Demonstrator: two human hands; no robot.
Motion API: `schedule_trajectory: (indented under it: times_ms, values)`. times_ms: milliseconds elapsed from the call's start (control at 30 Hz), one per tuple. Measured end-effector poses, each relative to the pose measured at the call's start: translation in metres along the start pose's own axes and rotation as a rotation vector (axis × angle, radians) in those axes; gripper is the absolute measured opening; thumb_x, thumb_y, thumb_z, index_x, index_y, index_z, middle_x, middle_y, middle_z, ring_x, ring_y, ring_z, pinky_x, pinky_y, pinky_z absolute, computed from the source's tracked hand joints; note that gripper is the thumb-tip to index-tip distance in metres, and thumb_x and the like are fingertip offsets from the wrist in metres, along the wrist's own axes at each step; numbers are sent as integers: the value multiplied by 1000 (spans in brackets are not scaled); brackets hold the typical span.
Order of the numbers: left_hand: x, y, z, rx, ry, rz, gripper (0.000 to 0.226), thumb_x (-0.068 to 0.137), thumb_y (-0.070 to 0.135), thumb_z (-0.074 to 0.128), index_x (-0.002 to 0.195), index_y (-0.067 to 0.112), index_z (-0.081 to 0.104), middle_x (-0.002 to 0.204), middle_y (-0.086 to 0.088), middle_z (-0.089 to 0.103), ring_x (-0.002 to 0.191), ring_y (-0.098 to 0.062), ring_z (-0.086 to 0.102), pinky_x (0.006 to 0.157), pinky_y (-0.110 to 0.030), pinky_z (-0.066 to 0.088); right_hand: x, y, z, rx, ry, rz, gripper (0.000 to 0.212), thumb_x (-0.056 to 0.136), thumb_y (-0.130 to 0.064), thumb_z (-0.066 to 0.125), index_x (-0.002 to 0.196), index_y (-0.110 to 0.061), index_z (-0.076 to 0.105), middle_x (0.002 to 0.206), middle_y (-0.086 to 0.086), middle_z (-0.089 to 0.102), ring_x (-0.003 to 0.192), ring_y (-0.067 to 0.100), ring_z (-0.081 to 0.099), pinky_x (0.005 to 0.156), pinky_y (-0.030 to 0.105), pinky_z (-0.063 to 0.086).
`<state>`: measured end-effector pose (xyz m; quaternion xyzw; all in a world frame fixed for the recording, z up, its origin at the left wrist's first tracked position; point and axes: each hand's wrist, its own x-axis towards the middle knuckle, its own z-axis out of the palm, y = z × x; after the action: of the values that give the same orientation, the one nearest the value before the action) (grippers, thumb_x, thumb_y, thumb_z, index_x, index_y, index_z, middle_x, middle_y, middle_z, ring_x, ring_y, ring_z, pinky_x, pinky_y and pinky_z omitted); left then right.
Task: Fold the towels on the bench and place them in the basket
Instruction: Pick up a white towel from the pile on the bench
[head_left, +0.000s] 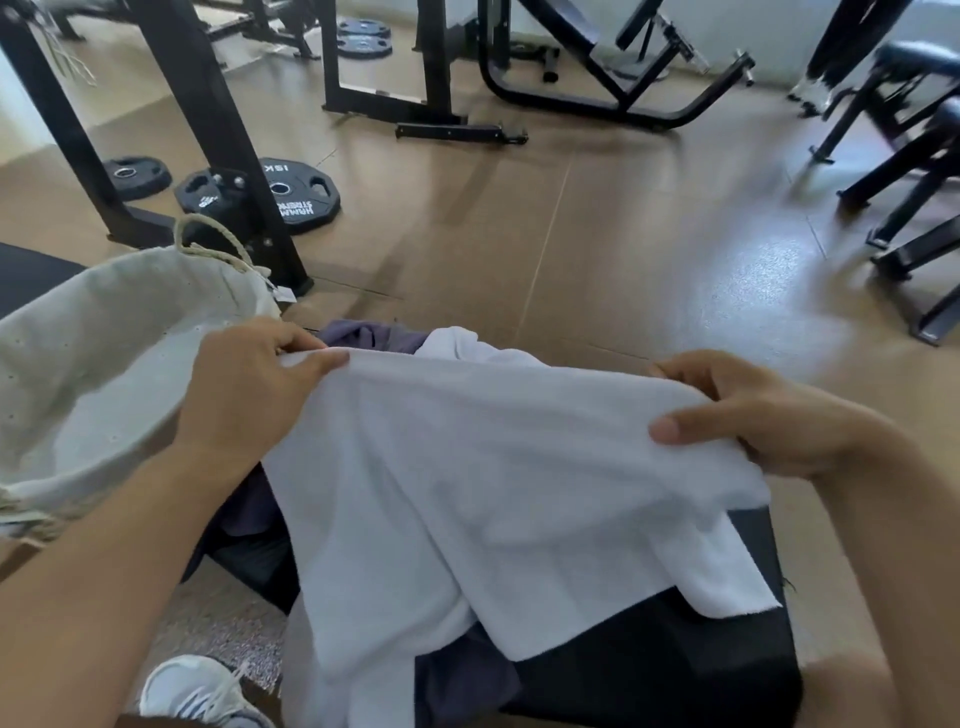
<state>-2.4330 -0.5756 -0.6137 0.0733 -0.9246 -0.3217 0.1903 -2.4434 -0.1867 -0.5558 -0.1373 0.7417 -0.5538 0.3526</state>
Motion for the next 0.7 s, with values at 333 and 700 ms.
schedule_trajectory:
  times_ms: [333, 700]
  values:
    - [-24, 27, 23, -187, -134, -4, 19, 81, 43, 80, 72, 28, 72, 64, 11, 69, 63, -8, 64, 63, -31, 51, 56, 44, 8, -722, 556, 229, 25, 83, -40, 77, 80, -24, 59, 78, -5, 67, 73, 18, 60, 69, 35, 51]
    - [-76, 71, 45, -616, -329, -161, 15, 81, 29, 80, 95, 27, 76, 75, 2, 75, 70, -7, 69, 67, -21, 54, 66, 18, 109, -6, 480, -69, 5, 90, -25, 76, 93, -22, 73, 87, -4, 79, 66, 2, 64, 56, 14, 42]
